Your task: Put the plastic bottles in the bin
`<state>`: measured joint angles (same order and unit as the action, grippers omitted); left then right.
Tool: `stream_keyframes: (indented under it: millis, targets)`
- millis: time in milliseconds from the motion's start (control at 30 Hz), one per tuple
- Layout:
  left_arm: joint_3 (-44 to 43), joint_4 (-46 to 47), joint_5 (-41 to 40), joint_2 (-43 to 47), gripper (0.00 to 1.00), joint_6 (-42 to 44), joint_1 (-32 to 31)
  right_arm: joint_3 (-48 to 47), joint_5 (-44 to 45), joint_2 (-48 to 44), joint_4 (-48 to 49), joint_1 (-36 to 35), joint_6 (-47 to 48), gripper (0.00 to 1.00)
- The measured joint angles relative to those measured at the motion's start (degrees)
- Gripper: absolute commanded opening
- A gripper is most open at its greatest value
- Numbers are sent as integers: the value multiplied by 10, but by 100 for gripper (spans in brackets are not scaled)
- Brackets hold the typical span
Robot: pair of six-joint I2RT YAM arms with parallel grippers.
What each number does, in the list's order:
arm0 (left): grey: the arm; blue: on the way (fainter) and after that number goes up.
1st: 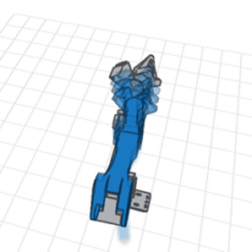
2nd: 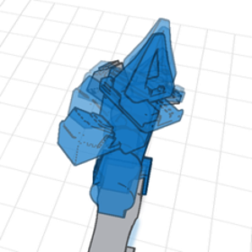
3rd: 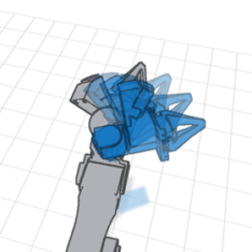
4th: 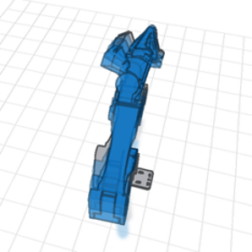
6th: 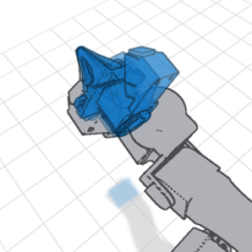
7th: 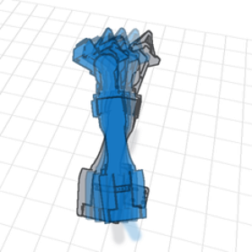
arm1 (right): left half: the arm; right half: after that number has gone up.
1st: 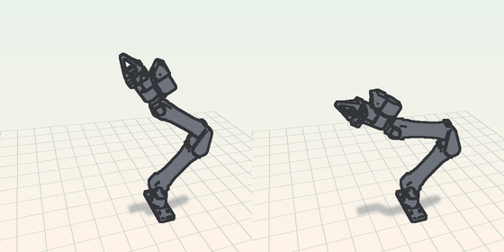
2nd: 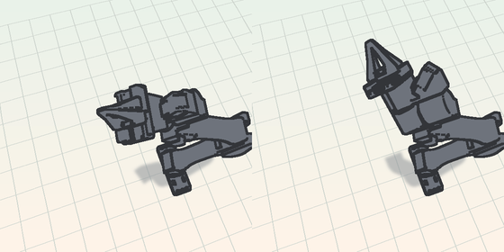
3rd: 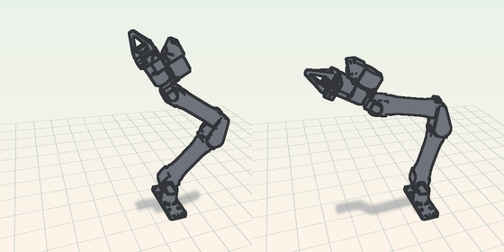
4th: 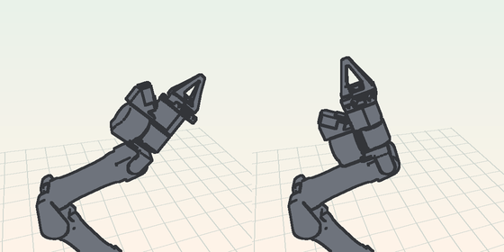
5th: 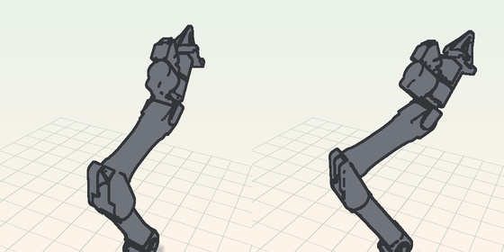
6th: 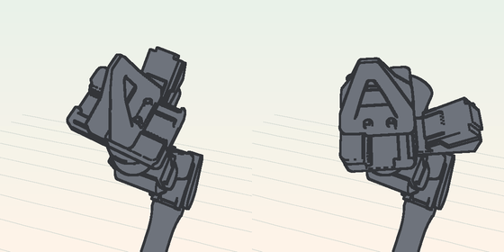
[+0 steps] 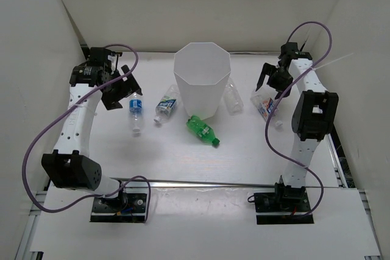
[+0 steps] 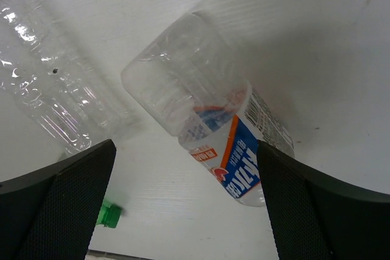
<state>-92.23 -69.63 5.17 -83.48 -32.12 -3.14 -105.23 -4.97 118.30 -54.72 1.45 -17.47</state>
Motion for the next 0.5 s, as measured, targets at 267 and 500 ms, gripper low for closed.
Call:
stream_keyframes:
  millis: [267, 500]
  targets:
    - [30, -12, 0, 6, 100, 5, 11, -23, -26, 46, 14, 0, 20, 100]
    - [40, -16, 1, 7, 100, 7, 16, -26, -24, 64, 19, -8, 26, 100]
